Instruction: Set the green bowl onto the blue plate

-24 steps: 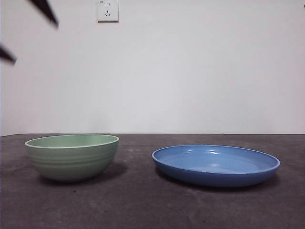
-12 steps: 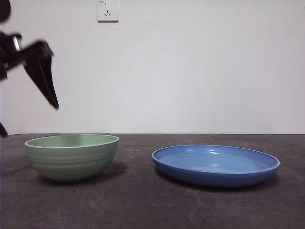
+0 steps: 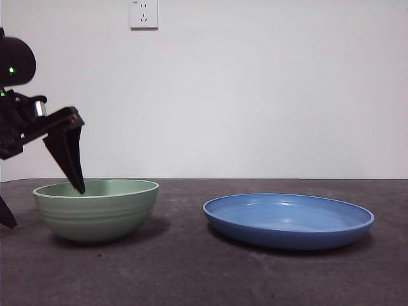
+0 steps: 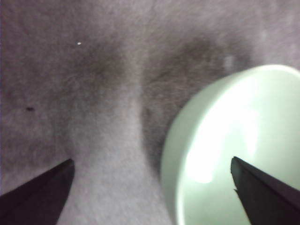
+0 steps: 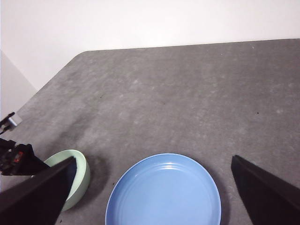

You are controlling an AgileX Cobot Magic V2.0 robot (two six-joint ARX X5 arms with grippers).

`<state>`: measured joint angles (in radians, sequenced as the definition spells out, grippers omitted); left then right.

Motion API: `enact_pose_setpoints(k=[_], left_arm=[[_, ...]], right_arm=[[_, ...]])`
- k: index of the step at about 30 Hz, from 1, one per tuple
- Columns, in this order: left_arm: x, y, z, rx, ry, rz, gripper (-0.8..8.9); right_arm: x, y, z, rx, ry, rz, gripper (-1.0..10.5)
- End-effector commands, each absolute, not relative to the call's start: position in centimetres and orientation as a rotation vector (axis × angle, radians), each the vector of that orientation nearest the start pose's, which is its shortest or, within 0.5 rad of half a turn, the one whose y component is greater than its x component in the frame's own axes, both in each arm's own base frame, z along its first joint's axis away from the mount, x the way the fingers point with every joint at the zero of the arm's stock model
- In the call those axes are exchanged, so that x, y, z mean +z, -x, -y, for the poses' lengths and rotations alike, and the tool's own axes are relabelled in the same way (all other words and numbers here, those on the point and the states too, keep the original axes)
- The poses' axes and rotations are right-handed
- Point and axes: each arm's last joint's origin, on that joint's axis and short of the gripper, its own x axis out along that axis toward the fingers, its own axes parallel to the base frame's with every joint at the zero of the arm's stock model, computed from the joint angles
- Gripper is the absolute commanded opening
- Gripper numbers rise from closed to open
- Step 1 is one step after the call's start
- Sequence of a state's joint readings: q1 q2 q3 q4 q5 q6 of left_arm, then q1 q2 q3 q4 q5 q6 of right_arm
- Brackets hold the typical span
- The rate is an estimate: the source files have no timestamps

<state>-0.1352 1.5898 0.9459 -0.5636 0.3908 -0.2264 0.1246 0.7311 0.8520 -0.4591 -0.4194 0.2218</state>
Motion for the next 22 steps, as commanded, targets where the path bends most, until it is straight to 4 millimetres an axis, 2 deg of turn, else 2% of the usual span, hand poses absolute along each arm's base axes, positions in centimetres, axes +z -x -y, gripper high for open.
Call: enact_pose_setpoints(k=[1, 3, 4, 7, 13, 17, 22], left_arm=[[17.8, -29.3, 5.2, -0.331, 0.335, -1.255, 3.59], [17.7, -29.3, 5.2, -0.330, 0.334, -1.257, 2.48], [17.7, -29.3, 5.2, -0.331, 0.334, -1.254, 1.61], [17.7, -29.3, 5.2, -0.336, 0.327, -1.251, 0.23], [17.9, -29.4, 5.2, -0.335, 0.323, -1.245, 0.09], [18.7, -29.7, 5.6, -0.285, 0.295, -1.246, 0.09], [20.9, -30.4, 8.0, -0.298, 0.254, -1.205, 0.10]], right_arm=[[34.2, -14.6, -3.1, 0.507, -0.268, -0.384, 6.0], [34.2, -14.6, -3.1, 0.507, -0.268, -0.384, 6.0], [34.2, -14.6, -3.1, 0.507, -0.268, -0.384, 6.0], [34.2, -14.6, -3.1, 0.507, -0.268, -0.383, 6.0], [34.2, -14.6, -3.1, 0.507, -0.268, -0.384, 6.0], [34.2, -14.6, -3.1, 0.507, -0.268, -0.384, 6.0], [34.2, -14.6, -3.1, 0.507, -0.268, -0.384, 6.0]])
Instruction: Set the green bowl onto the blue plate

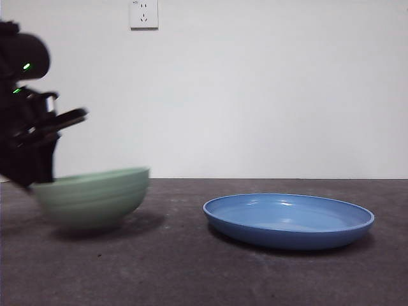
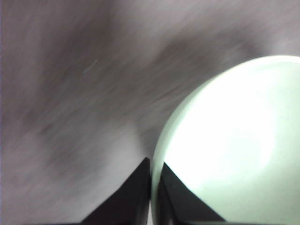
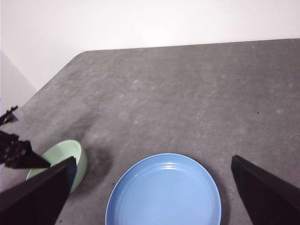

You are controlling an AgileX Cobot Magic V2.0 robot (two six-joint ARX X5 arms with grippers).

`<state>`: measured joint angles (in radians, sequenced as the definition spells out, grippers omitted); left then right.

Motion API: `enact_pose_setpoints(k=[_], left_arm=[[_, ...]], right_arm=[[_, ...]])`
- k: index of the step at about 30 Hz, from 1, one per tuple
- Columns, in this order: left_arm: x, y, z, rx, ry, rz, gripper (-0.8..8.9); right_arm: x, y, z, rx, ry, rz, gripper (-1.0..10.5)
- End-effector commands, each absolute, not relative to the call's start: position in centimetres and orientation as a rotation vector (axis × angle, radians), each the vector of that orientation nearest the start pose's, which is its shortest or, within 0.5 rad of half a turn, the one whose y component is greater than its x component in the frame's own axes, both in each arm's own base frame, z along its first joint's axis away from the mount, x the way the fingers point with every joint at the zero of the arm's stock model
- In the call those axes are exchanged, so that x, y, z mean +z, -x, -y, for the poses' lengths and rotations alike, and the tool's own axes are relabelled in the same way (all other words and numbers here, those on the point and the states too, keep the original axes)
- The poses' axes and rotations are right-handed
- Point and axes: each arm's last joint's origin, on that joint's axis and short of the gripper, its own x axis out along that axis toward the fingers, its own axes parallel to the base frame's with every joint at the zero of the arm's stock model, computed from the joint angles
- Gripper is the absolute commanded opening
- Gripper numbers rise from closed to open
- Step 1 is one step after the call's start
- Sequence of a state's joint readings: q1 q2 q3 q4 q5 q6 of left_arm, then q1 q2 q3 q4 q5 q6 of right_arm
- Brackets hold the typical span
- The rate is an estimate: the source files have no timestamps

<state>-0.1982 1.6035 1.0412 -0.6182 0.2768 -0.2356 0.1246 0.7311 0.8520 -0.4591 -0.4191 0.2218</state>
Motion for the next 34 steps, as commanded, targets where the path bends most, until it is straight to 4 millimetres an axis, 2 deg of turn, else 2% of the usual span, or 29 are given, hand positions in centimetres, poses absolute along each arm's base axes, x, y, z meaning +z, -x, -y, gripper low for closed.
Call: enact_pose_setpoints(k=[1, 9, 14, 18, 24, 28, 34], left_arm=[[21.4, -30.5, 8.7, -0.315, 0.247, -1.190, 0.10], [26.2, -31.6, 15.9, -0.424, 0.108, -1.106, 0.10], [27.3, -32.3, 20.6, -0.513, 0.064, -1.099, 0.10], [26.6, -32.7, 24.4, -0.569, 0.025, -1.124, 0.10], [23.8, -32.6, 28.4, -0.613, -0.043, -1.190, 0.10], [21.9, -32.5, 29.6, -0.607, -0.077, -1.212, 0.10], [21.3, -32.7, 30.1, -0.611, -0.079, -1.202, 0.10]], right_arm=[[34.2, -14.6, -3.1, 0.507, -0.268, -0.383, 6.0], [34.2, -14.6, -3.1, 0.507, -0.268, -0.383, 6.0], [34.2, -14.6, -3.1, 0.507, -0.268, -0.384, 6.0], [34.2, -14.6, -3.1, 0.507, -0.268, -0.385, 6.0], [34.1, -14.6, -3.1, 0.505, -0.270, -0.395, 6.0], [34.0, -14.6, -3.1, 0.503, -0.271, -0.405, 6.0], [34.0, -14.5, -3.1, 0.504, -0.272, -0.408, 6.0]])
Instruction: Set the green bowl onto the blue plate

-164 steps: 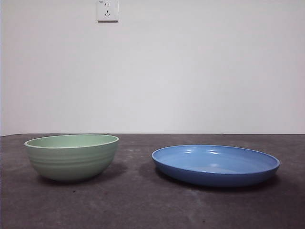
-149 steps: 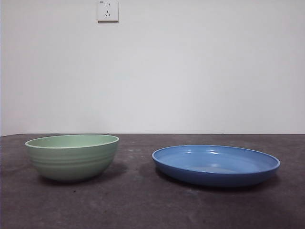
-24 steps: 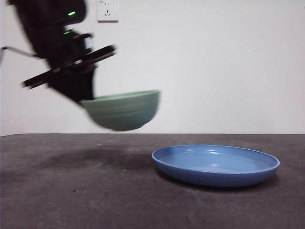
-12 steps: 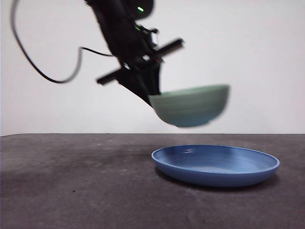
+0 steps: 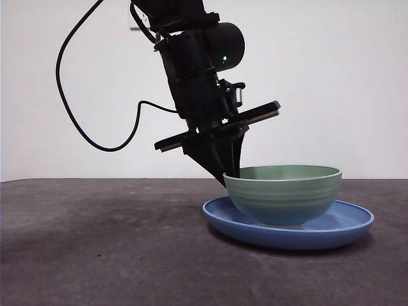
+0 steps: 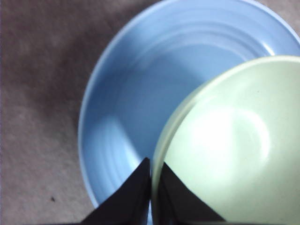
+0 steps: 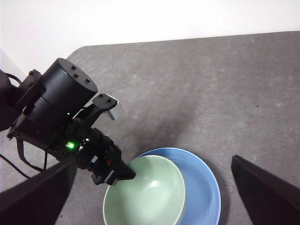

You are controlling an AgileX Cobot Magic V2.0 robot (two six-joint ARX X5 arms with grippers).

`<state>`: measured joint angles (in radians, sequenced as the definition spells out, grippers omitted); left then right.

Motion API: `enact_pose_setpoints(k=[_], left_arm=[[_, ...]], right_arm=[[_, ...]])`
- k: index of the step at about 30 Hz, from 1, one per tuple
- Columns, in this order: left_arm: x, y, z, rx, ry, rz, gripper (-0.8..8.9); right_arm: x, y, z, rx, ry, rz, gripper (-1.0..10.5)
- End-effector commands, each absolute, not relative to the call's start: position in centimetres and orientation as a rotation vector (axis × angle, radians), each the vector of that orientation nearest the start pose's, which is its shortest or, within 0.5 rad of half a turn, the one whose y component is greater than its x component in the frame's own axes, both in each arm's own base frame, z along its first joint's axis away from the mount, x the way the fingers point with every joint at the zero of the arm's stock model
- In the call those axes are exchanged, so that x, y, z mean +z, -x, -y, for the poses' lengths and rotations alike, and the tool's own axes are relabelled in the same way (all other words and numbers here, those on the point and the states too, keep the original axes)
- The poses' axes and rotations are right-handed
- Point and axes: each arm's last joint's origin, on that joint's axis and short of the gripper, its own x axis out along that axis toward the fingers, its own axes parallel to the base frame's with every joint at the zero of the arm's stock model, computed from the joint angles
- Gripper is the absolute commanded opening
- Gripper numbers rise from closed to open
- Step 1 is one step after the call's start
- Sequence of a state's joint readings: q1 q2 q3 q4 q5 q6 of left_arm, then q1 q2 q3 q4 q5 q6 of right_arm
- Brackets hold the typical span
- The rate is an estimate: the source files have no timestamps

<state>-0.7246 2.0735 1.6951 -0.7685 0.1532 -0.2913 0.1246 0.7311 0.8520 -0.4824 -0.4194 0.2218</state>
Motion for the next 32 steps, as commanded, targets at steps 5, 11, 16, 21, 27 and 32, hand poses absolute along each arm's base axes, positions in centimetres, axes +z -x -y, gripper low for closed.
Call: enact_pose_setpoints(k=[5, 11, 16, 21, 27, 32], left_arm=[[21.3, -32.6, 30.2, -0.611, -0.073, -1.198, 0.68], [21.4, -32.7, 30.5, -0.619, -0.067, -1.182, 3.09], [21.9, -32.8, 30.4, -0.602, -0.042, -1.186, 7.07], [24.2, -33.1, 29.8, -0.585, -0.049, -1.208, 7.87], [29.6, -32.4, 28.6, -0.639, -0.105, -1.148, 7.84], [35.2, -30.2, 26.2, -0.699, -0.144, -1.039, 7.83]], right_arm=[[34.0, -14.5, -3.1, 0.505, -0.271, -0.409, 6.0], [34.0, -14.5, -3.1, 0.505, -0.272, -0.409, 6.0], [34.0, -14.5, -3.1, 0.504, -0.271, -0.409, 6.0], [34.0, -14.5, -3.1, 0.504, -0.271, -0.408, 6.0], [34.0, -14.5, -3.1, 0.504, -0.271, -0.408, 6.0], [34.0, -14.5, -3.1, 0.504, -0.271, -0.409, 6.0]])
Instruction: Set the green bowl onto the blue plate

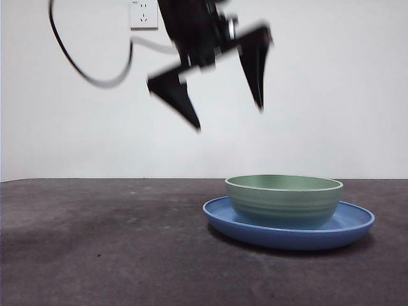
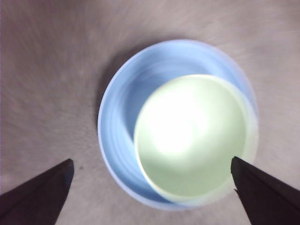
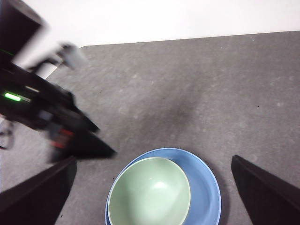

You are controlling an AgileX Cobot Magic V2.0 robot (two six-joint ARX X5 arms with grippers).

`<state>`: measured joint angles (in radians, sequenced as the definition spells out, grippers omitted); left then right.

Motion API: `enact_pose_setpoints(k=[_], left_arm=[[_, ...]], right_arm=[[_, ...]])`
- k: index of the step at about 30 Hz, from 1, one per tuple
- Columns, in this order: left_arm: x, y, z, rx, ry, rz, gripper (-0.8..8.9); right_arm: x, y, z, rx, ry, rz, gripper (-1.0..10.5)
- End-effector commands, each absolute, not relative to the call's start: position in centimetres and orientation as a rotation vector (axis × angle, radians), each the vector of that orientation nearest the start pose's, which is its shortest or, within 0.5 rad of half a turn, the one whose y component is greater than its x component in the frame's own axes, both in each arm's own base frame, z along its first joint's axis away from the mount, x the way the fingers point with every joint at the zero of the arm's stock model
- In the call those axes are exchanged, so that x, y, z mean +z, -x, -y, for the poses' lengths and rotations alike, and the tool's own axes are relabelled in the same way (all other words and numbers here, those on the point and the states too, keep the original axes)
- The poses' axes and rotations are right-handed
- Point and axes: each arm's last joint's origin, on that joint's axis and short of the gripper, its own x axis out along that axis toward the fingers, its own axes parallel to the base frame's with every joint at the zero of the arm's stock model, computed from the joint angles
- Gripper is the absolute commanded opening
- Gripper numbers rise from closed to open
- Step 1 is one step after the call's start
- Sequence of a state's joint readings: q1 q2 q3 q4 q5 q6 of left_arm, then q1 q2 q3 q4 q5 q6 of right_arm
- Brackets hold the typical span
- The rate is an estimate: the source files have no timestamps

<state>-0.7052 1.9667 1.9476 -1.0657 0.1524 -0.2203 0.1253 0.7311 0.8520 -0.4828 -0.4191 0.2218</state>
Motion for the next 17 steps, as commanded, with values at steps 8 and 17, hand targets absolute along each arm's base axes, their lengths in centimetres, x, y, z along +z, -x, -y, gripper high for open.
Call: enact_pose_setpoints(k=[8, 17], left_arm=[[43.7, -23.7, 19.7, -0.753, -0.177, -0.862, 7.82], [48.6, -14.6, 12.3, -0.809, -0.222, -0.672, 7.82]], right_arm=[[34.0, -14.5, -3.1, 0.503, -0.272, -0.413, 6.0], [34.0, -14.5, -3.1, 0.503, -0.272, -0.413, 6.0]])
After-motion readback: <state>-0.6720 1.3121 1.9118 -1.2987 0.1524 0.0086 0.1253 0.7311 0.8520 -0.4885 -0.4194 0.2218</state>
